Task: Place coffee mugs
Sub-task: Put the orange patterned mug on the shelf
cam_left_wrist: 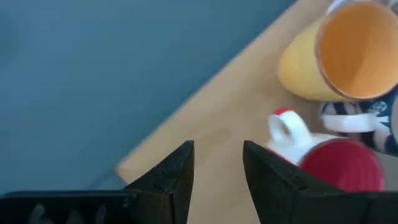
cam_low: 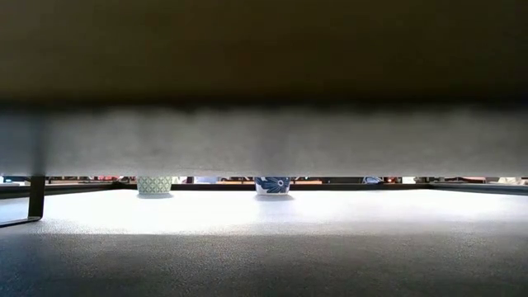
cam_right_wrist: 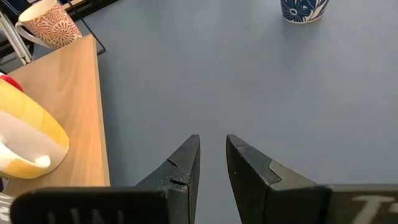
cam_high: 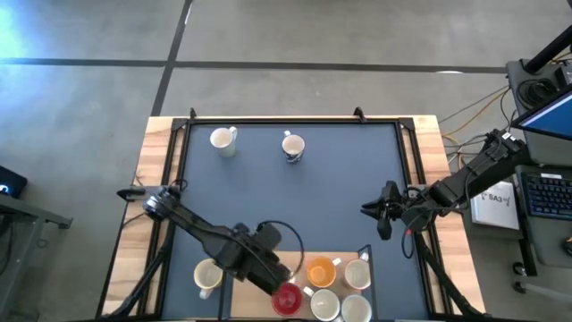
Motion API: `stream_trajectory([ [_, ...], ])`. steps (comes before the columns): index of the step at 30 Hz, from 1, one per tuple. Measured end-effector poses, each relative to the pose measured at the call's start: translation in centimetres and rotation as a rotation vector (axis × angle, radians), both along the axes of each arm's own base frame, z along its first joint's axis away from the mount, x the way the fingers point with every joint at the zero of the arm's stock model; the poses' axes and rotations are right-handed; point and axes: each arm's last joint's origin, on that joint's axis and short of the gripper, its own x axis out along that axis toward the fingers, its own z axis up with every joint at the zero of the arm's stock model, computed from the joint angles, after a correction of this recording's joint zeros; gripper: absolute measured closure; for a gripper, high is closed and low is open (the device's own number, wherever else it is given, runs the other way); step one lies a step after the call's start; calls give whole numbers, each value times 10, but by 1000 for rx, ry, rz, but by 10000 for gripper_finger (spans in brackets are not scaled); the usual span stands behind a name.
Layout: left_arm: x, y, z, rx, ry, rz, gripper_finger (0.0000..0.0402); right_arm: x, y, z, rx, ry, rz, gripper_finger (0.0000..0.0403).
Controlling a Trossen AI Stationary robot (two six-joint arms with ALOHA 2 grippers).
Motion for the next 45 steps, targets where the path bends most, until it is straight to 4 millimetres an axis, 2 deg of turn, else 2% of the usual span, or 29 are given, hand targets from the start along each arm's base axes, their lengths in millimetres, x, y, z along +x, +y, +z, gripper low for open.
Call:
stream_trajectory([
  [3,-26,18,8,48,11,3,281,0,0,0,0,0,0,335],
  [7,-67,45,6,67,59,43,281,0,0,0,0,0,0,335],
  [11,-105,62,7,-10,80,87,281,0,0,0,1,-1,0,335],
  [15,-137,67,-4,-86,143,130,281,0,0,0,0,0,0,335],
  [20,-163,56,-31,-143,148,170,264,0,0,0,0,0,0,335],
  [26,-178,29,-71,-252,162,127,232,0,0,0,0,-1,0,335],
  [30,-180,18,-91,-273,157,139,233,0,0,0,0,0,0,335],
  [36,-180,11,-110,-243,186,177,247,0,0,0,0,-1,0,335],
  [41,-175,4,-118,-239,186,139,286,0,0,0,0,-1,0,335],
  [45,-175,4,-120,-225,196,130,355,0,0,0,1,-1,0,335],
])
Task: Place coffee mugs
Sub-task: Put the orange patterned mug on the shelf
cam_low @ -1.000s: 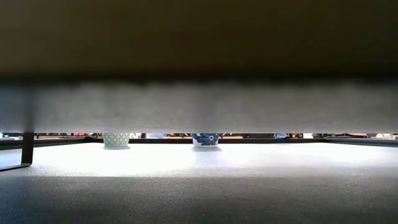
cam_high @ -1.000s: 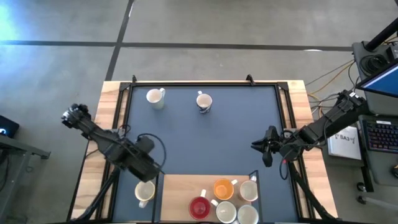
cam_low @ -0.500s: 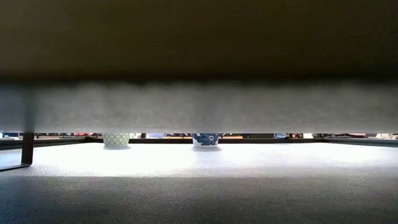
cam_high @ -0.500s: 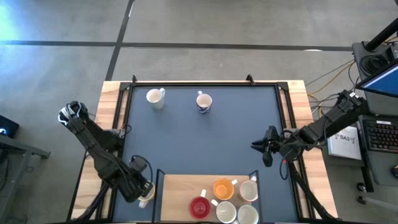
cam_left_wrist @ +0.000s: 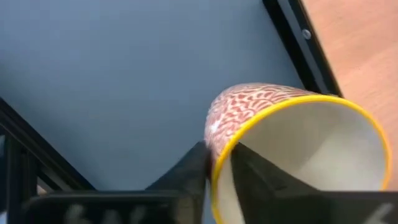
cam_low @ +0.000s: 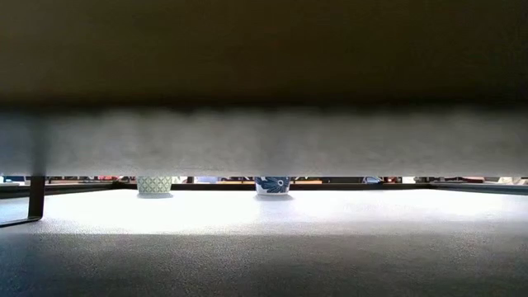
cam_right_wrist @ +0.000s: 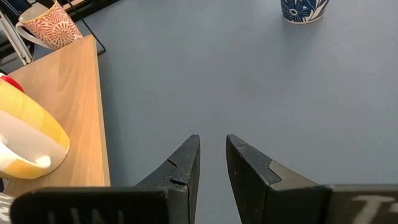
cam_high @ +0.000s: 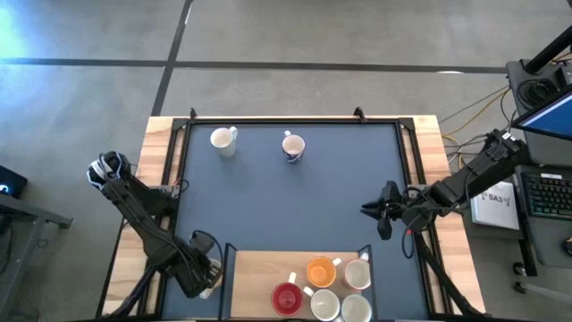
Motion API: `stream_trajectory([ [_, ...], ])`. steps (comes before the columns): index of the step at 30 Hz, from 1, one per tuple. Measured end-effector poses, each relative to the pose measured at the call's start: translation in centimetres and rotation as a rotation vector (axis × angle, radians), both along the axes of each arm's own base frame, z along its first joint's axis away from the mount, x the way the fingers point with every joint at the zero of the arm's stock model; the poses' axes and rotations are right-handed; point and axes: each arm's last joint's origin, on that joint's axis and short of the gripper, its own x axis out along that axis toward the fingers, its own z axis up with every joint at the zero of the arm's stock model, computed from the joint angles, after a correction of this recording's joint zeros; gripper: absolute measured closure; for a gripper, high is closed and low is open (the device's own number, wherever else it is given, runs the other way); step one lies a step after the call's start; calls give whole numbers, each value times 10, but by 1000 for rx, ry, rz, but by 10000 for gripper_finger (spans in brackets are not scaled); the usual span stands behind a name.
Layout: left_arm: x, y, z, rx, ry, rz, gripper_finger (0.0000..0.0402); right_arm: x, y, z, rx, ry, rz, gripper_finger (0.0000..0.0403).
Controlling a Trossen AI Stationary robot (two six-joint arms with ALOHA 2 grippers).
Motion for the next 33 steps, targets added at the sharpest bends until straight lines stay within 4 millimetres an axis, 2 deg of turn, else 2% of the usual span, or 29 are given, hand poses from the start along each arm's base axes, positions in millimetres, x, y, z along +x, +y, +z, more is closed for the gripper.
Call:
stream_trajectory([
  [2,0,-1,0,-8,-1,-1,387,0,0,0,0,0,0,335],
  [9,-6,7,6,30,16,-6,395,0,0,0,0,0,0,335],
  [15,-19,33,24,161,-8,49,396,0,0,0,0,0,0,335],
  [21,-25,69,45,338,-135,150,398,0,0,0,0,0,0,335],
  [27,-14,96,52,440,-173,161,398,0,0,0,0,0,0,335],
  [33,5,118,67,451,-199,116,398,0,0,0,0,0,0,335],
])
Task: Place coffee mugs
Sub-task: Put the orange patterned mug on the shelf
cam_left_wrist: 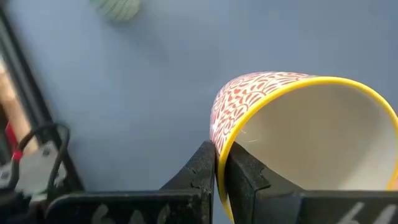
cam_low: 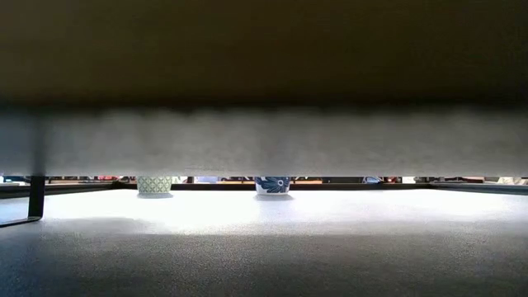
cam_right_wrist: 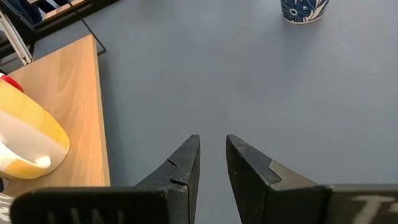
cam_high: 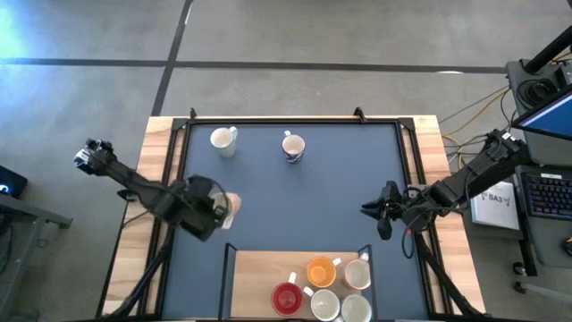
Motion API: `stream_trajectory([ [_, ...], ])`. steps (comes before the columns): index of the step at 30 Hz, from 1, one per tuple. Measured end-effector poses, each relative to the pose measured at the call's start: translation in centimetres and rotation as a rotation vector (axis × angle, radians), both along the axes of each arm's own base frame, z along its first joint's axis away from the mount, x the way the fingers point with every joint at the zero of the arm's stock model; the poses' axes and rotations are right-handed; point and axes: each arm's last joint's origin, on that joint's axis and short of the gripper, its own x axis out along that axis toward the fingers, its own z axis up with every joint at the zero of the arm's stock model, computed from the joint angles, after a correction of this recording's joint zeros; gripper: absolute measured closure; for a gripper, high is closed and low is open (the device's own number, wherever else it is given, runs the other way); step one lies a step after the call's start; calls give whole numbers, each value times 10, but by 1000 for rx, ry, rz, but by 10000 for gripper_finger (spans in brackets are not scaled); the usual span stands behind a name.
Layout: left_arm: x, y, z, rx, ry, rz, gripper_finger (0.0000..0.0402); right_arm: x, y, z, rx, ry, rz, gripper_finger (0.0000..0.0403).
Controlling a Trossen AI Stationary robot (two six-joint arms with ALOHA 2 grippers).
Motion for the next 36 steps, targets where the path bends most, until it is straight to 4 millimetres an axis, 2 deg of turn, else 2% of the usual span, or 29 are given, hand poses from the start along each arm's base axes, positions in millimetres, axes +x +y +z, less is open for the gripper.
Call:
stream_trajectory([
  [6,28,5,26,3,-29,-85,397,0,0,0,0,0,0,335],
  [19,86,-35,36,-159,69,-200,396,0,0,0,0,0,0,335],
  [27,113,-76,39,-224,121,-288,395,0,0,0,0,0,0,335],
  [36,121,-129,34,-313,159,-336,395,0,0,0,0,0,0,335],
])
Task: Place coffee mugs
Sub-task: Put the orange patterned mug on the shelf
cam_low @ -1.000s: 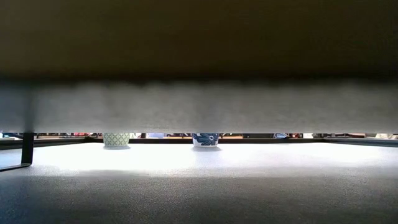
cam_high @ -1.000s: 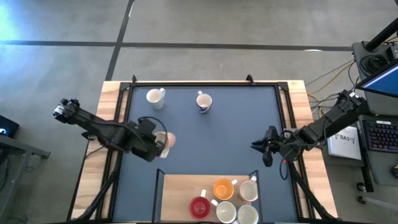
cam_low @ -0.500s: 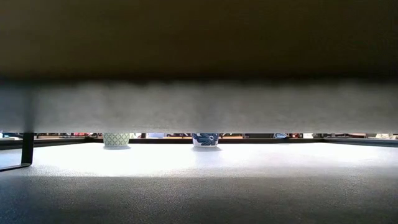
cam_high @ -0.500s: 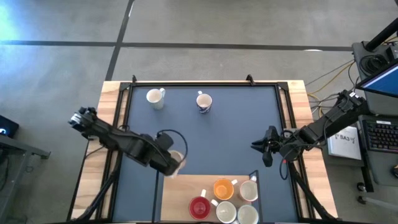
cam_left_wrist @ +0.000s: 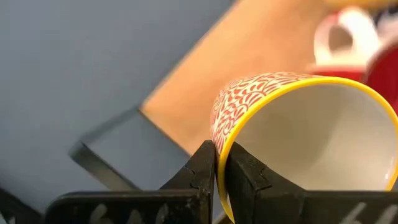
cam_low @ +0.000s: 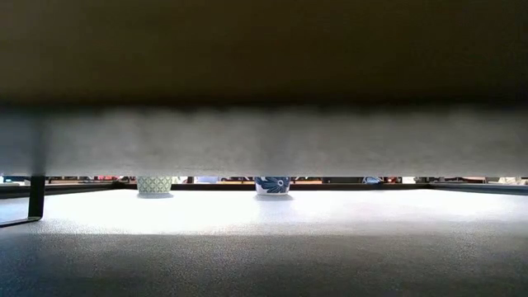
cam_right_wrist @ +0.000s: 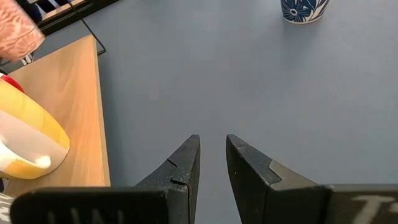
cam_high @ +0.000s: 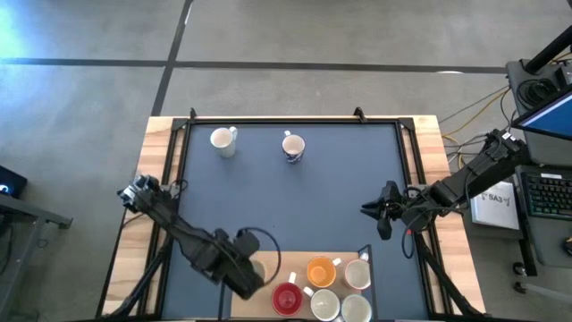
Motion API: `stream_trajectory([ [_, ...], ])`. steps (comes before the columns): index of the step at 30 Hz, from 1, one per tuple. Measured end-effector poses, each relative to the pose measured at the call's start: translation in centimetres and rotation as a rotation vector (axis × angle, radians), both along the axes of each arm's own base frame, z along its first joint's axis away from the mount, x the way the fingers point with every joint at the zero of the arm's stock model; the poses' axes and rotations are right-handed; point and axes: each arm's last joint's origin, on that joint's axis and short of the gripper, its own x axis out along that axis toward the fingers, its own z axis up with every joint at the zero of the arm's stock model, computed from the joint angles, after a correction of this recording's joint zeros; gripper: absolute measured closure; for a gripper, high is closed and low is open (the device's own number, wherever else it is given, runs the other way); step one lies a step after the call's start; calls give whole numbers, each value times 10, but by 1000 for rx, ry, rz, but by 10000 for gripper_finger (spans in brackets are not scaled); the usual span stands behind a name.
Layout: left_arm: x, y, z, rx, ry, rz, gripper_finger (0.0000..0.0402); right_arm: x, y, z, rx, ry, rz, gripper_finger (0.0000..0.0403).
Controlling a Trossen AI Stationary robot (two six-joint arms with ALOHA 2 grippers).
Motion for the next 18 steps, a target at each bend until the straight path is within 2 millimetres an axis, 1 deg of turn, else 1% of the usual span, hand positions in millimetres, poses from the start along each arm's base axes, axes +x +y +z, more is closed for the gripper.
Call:
stream_trajectory([
  [4,9,-20,-7,-46,37,-21,395,0,0,0,0,0,0,335],
  [8,15,-32,-14,-47,108,-38,395,0,0,0,0,0,0,335],
  [11,21,-45,-19,-86,117,-56,395,0,0,0,0,0,0,335],
  [15,25,-55,-23,-99,132,-63,395,0,0,0,0,0,0,335],
  [18,26,-58,-26,-93,135,-47,395,0,0,0,0,-1,0,335],
])
